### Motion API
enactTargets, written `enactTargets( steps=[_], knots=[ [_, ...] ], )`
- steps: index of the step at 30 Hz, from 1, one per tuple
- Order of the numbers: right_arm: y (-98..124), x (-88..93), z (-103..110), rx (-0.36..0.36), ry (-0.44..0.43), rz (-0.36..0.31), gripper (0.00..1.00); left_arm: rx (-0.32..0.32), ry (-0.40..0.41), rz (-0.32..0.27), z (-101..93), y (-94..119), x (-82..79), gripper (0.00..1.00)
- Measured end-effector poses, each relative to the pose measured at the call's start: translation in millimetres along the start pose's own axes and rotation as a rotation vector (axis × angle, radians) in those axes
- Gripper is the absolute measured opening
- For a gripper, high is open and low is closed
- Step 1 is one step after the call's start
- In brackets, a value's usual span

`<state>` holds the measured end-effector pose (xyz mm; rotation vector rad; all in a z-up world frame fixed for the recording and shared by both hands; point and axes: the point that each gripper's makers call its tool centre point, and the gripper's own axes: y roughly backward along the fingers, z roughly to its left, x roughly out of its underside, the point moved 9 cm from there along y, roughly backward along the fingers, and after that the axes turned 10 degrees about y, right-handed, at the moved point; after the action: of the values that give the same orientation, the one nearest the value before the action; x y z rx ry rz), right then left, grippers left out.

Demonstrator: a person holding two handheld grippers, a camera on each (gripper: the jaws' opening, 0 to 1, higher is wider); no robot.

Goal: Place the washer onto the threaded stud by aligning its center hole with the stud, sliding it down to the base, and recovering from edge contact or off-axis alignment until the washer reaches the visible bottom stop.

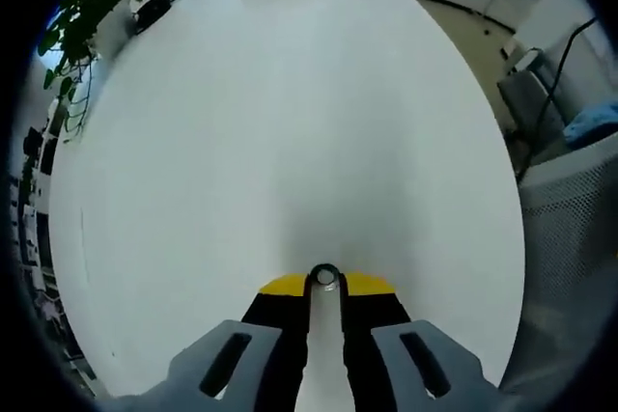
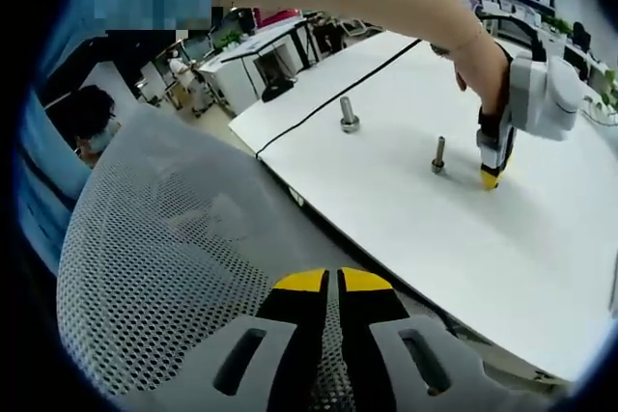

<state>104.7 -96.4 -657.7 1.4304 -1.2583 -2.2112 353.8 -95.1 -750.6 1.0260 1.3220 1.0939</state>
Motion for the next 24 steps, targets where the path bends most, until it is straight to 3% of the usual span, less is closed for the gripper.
enactTargets(
  steps=[4, 9, 17, 24],
  knots=[
    [0, 0.1, 0, 0.002, -0.002, -0.002, 0.07, -0.04, 0.017, -0.005, -3.4, 2, 1.7, 0.09],
    [0, 0.1, 0, 0.002, 0.0, -0.003, 0.07, -0.031, 0.026, 0.016, -12.6, 9, 9.1, 0.08],
    [0, -0.5, 0, -0.003, 0.013, 0.0, 0.07, -0.026, 0.063, 0.007, -18.2, 46, 17.0, 0.08],
    [0, -1.2, 1, -0.006, 0.025, -0.001, 0.07, -0.051, 0.092, 0.01, -21.3, 77, 36.8, 0.08]
  ],
)
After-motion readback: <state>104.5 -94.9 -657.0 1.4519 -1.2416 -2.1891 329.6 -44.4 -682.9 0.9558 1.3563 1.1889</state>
